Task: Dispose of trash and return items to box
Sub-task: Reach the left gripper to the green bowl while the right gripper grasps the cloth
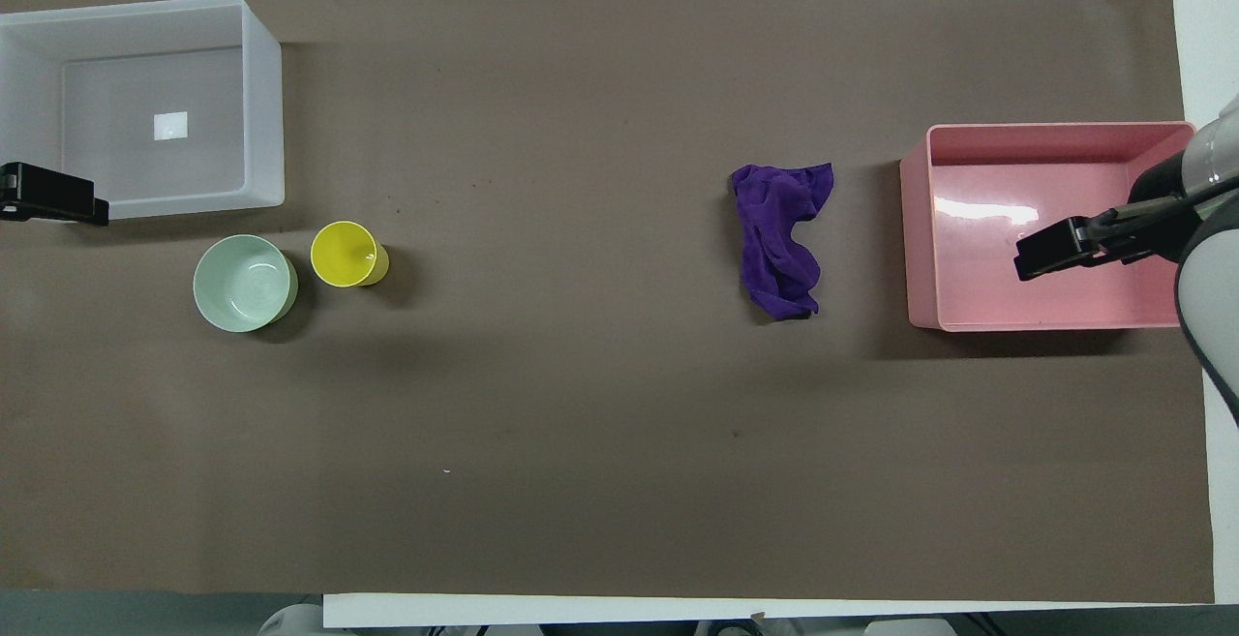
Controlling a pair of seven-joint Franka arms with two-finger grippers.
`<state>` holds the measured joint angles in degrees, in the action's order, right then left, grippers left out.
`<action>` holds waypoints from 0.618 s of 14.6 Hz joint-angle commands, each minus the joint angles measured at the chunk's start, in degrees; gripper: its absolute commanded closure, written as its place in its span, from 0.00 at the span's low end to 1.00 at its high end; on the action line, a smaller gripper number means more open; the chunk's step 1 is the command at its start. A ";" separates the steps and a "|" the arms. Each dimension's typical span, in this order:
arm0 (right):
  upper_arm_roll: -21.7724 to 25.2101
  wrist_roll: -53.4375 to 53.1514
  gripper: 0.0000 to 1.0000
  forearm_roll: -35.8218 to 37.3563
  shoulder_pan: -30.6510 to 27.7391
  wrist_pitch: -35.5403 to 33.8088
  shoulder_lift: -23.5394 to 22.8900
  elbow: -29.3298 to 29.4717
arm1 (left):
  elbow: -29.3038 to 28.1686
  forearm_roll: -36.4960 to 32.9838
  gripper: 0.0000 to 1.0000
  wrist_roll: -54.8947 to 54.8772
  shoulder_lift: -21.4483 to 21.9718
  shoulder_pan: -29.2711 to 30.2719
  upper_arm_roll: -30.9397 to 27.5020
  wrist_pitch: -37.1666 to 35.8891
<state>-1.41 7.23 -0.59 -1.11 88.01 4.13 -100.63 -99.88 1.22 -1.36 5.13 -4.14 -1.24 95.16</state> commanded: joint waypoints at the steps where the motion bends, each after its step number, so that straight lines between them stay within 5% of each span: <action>1: -0.09 -1.51 0.01 -0.73 -0.12 2.85 1.67 -2.11 | 1.18 0.53 0.00 -1.71 -0.30 -0.43 -0.43 -1.99; 5: -0.09 -2.65 0.01 -0.73 1.71 7.94 1.58 -4.04 | -1.97 0.45 0.00 -1.90 0.58 -0.34 -0.69 -1.03; 9: -0.09 -7.39 0.01 -0.81 7.51 15.15 -4.03 -4.84 | -27.41 0.18 0.00 0.91 12.34 0.44 -0.69 16.67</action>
<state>-1.50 2.13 -0.87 4.26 99.47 2.85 -104.72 -111.03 1.22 -1.89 8.65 -4.02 -1.67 101.51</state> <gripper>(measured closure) 0.004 0.000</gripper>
